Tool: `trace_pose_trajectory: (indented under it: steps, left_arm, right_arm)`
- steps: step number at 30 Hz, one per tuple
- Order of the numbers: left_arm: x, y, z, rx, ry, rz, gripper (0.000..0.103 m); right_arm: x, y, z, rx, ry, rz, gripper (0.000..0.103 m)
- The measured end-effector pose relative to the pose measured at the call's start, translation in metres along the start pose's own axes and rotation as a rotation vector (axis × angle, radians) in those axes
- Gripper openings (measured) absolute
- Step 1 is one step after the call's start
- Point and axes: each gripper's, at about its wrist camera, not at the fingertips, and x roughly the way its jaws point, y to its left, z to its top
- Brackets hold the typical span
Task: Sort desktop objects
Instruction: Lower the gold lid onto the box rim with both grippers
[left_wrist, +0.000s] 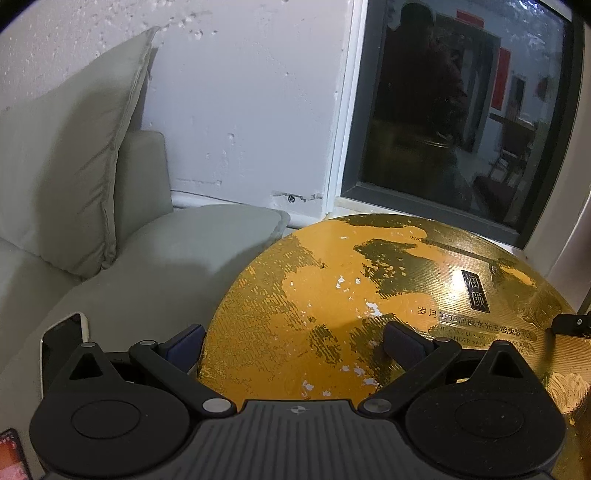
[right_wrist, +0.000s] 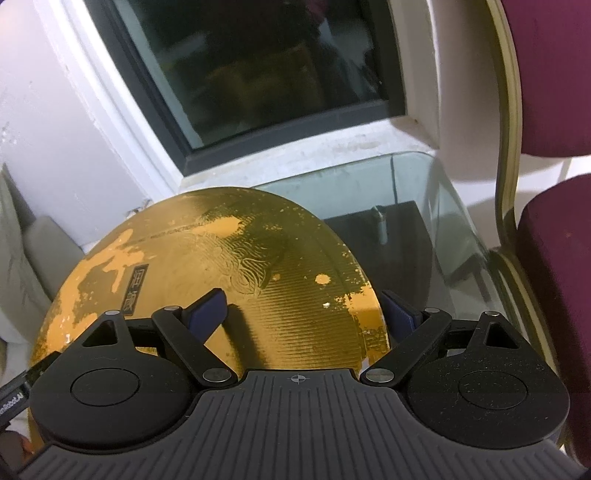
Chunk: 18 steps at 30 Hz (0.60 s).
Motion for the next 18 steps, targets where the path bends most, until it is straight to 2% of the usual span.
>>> trace_pose_trajectory:
  steps: [5,7,9,11,14,16,18]
  left_arm:
    - [0.002,0.002,-0.005,0.004,-0.015,-0.009,0.101]
    - [0.003,0.001,-0.004,0.016,-0.004,-0.012,0.101]
    - [0.004,0.003,0.003,0.027,0.045,-0.016,0.101]
    - [-0.006,0.003,0.013,0.052,0.054,0.001,0.101]
    - [-0.039,0.005,0.030,0.104,0.021,0.022,0.102]
    - [-0.064,0.005,0.039,0.150,0.051,0.048,0.102]
    - [-0.083,0.004,0.036,0.205,0.117,0.095,0.102]
  right_arm:
    - [0.004,-0.004,-0.004,0.014,0.003,0.004,0.092]
    - [0.004,-0.006,-0.003,0.035,0.010,0.008,0.093]
    - [-0.004,-0.007,0.002,0.061,0.002,0.002,0.093]
    - [-0.024,-0.004,0.008,0.064,-0.040,-0.006,0.094]
    - [-0.067,0.005,0.010,0.027,-0.095,0.025,0.096]
    - [-0.100,0.011,0.003,-0.001,-0.105,0.044,0.098]
    - [-0.131,0.019,-0.011,-0.034,-0.088,0.057,0.100]
